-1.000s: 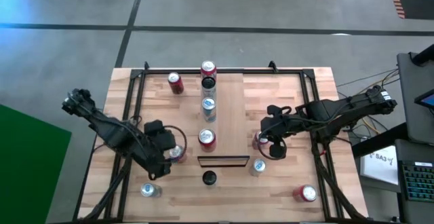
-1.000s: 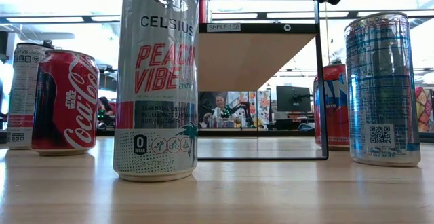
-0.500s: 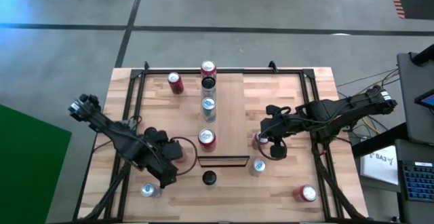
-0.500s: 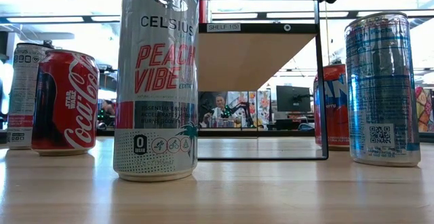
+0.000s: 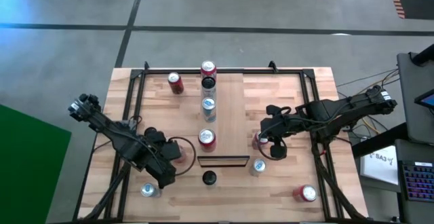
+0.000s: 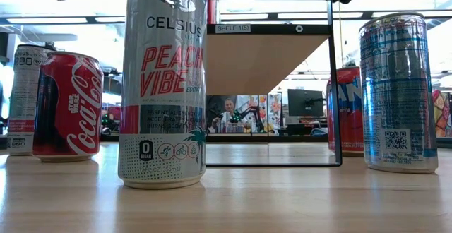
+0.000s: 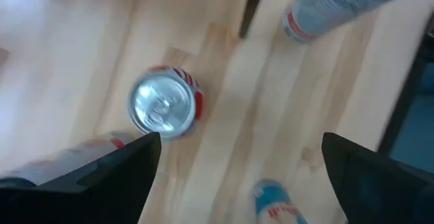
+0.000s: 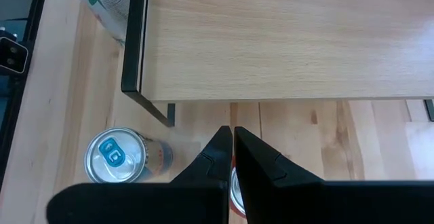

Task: Place canned beverage on shelf
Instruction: Put the left blue soda can on the shelf aligned with the other blue soda can

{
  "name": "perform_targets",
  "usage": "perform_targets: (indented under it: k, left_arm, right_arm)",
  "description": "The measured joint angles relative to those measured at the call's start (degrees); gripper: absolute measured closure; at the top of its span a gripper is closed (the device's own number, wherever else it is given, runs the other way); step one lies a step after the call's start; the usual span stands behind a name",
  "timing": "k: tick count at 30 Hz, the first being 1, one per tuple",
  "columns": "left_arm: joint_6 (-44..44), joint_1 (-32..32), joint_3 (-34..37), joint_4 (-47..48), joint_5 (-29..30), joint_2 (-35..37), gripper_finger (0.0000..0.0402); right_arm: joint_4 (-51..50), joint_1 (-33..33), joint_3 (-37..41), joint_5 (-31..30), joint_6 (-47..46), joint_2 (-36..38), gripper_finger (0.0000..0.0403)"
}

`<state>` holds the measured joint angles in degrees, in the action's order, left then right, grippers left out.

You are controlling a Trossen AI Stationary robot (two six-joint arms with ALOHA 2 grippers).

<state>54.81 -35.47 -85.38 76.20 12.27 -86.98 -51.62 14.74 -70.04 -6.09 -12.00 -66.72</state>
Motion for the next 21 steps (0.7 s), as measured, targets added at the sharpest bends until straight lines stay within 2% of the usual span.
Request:
perform_targets:
  k: [5, 12, 21]
  left_arm:
    - [1.76, -0.12, 0.0, 0.0, -5.94, 0.0, 0.0022]
    - [11.4, -1.34, 0.0, -1.17, -12.72, -0.01, 0.0023]
    - [19.77, -5.81, 0.0, -1.16, -13.44, -0.04, 0.0024]
  right_arm:
    - [0.0, 0.0, 0.0, 0.0, -0.5, 0.0, 0.0394]
    - [0.0, 0.0, 0.0, 0.02, -0.33, 0.0, 0.0394]
    - [-0.02, 0.0, 0.0, 0.02, 0.05, 0.0, 0.0394]
